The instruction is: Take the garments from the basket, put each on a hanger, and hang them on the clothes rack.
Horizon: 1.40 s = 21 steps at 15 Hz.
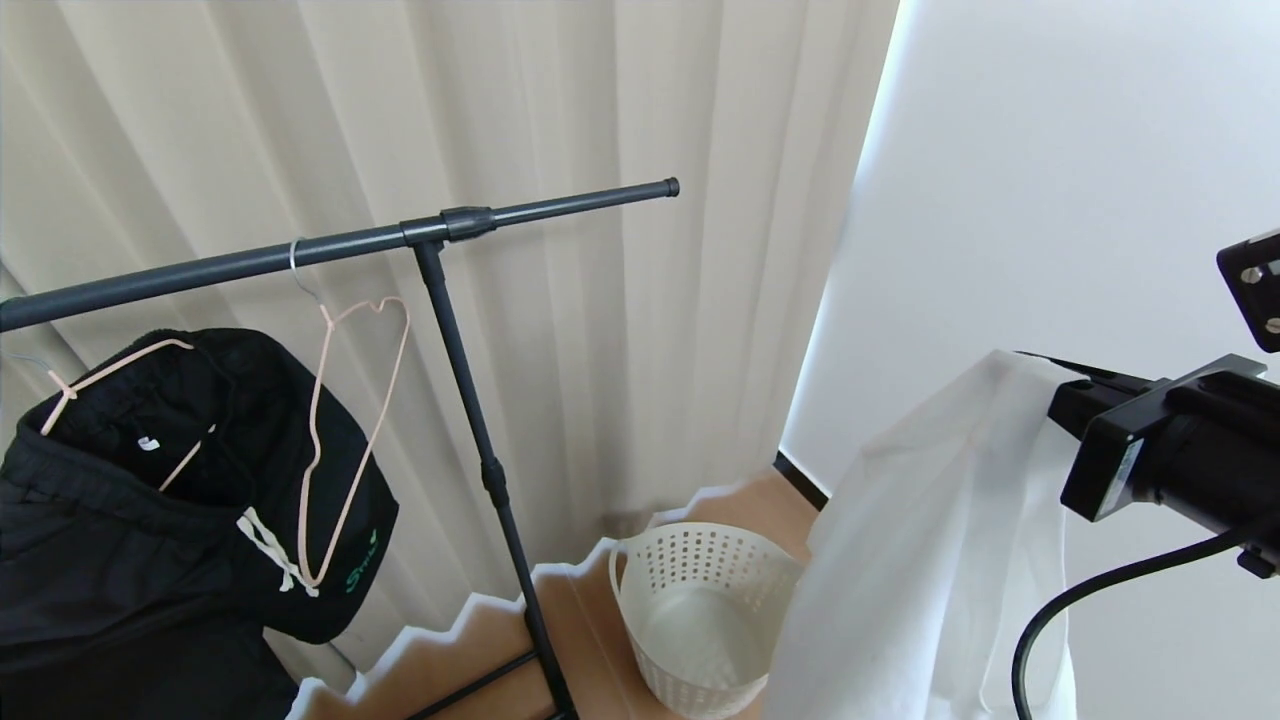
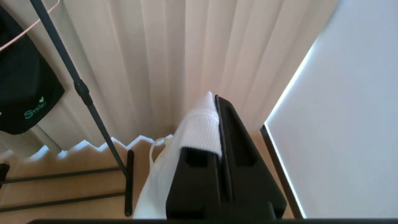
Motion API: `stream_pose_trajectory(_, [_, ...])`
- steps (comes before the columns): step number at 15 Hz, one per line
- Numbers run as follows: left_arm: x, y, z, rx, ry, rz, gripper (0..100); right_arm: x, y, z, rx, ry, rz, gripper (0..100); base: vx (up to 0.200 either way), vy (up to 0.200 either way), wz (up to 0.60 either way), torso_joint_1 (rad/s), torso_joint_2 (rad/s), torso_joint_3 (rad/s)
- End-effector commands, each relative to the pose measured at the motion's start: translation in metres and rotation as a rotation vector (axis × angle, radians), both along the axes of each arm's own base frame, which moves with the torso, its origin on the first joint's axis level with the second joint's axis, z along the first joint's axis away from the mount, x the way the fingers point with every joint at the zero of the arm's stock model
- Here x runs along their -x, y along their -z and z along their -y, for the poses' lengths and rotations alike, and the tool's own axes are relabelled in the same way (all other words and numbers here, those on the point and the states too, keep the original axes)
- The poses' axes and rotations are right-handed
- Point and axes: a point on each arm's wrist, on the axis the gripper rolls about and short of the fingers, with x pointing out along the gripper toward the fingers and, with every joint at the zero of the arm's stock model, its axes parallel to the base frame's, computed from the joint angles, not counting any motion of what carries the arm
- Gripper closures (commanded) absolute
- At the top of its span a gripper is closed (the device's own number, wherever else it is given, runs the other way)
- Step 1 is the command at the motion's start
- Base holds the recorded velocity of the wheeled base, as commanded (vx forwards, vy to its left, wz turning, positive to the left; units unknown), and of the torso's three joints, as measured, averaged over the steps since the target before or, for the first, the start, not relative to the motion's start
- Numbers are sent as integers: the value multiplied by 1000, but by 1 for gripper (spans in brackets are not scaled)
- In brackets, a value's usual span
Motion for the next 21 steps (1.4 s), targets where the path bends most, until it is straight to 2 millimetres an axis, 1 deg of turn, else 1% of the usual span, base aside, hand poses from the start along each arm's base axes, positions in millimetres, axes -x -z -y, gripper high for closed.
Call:
stream_pose_trajectory(1, [0,0,0,0,-1,1,0,0,0,0,1,-2,-1,100,0,0,0,168,-373,-144])
stream_pose_trajectory(10, [0,0,0,-1,0,1,0,0,1,0,2,-2,-2,100,0,0,0,162,-357,-186])
stream_pose_trajectory(12, [0,0,0,0,-5,-1,0,1,4,0,11,-2,-10,100,0,0,0,156,-344,-183])
stream_pose_trajectory(16, [0,1,0,-14,-3,0,0,-3,8,-2,47,-4,-16,100,0,0,0,8,-24,-9])
stream_pose_trajectory(21, [0,1,0,-12,-2,0,0,-2,7,-2,44,-4,-11,100,0,0,600,4,0,0])
